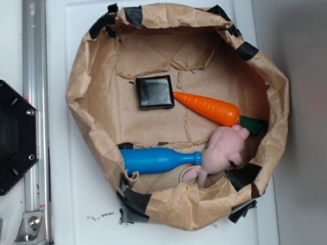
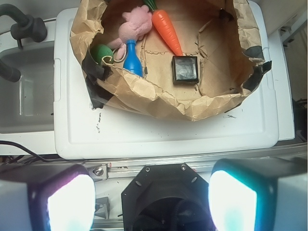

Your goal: Grab the black box.

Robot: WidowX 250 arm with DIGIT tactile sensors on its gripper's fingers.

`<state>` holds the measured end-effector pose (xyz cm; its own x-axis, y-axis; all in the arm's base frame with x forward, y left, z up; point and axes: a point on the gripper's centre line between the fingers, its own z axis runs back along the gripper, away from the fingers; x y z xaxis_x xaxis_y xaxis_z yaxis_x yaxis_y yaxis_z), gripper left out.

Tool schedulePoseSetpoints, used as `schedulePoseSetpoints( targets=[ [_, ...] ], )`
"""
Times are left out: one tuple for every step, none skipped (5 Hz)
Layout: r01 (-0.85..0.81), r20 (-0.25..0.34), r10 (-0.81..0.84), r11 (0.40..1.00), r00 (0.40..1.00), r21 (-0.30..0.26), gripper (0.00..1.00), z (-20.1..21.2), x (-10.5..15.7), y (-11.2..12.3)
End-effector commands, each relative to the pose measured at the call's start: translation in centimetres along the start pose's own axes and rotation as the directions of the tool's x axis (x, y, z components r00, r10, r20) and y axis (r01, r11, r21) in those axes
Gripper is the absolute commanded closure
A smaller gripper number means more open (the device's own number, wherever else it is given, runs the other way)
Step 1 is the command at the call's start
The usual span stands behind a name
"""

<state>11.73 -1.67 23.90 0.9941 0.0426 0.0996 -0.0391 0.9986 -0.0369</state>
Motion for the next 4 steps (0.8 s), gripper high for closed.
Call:
schedulePoseSetpoints(
  targets=[
    [0.0,0.0,0.0,1.0,1.0,0.0,0.0,0.0,0.0,0.0],
    [-0.039,-0.018,0.04,0.998,0.999,0.057,0.0,-0.9,3.1,0.9],
    [-0.063,-0.011,0.064,0.996,0.998,0.07,0.0,-1.0,3.4,1.7],
    [-0.007,-0.042,0.008,0.999,0.999,0.041,0.0,-1.2,2.1,1.4]
  ],
)
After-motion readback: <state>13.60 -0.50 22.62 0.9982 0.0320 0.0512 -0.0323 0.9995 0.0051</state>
